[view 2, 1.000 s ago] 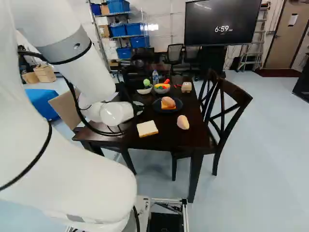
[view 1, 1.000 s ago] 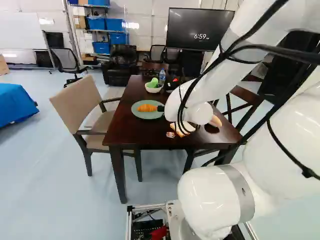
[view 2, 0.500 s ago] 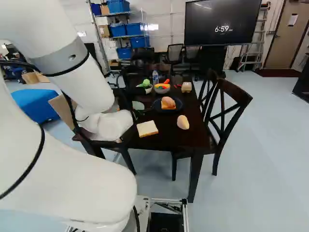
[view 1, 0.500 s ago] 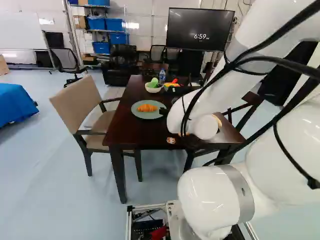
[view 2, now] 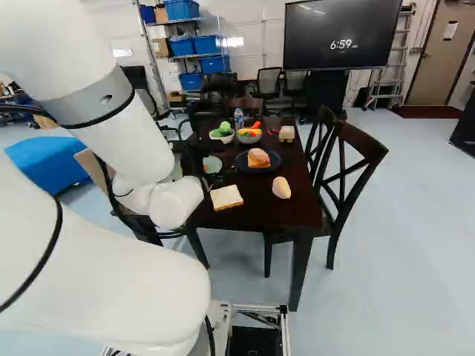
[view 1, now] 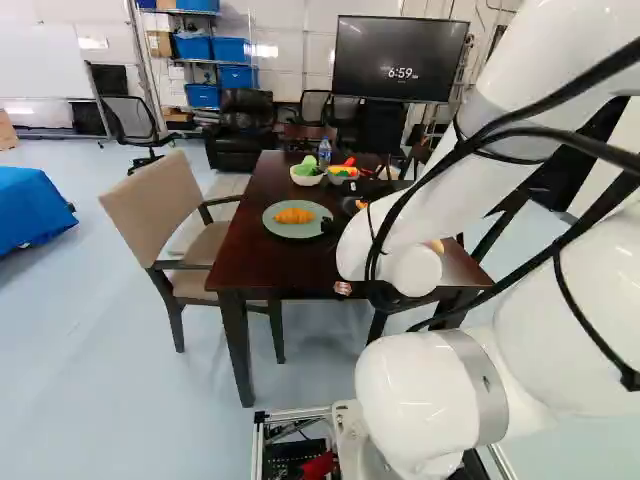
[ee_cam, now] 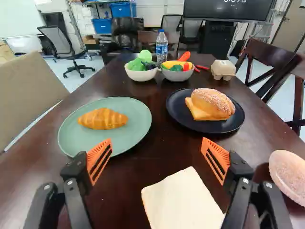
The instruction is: Move the croissant to the empty plate
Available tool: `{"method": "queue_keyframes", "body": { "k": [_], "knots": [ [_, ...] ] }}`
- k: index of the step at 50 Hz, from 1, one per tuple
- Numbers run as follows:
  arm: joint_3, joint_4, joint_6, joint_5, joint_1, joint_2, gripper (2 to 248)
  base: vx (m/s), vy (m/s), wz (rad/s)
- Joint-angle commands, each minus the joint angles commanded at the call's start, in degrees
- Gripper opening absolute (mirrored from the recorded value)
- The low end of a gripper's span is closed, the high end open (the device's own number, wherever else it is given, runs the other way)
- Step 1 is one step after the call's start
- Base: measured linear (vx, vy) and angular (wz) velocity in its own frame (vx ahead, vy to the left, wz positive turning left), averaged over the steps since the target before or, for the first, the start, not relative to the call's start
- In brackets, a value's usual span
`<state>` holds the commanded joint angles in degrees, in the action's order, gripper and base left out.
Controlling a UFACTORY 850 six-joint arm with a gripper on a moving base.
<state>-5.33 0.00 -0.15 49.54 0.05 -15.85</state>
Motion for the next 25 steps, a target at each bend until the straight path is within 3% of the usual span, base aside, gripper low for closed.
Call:
{"method": "queue_keyframes", "body": {
  "k": [25],
  "knots": [
    [0.3, 0.0, 0.1, 0.5, -0.1, -0.1, 247, 0.0, 0.0, 0.0]
  ]
}}
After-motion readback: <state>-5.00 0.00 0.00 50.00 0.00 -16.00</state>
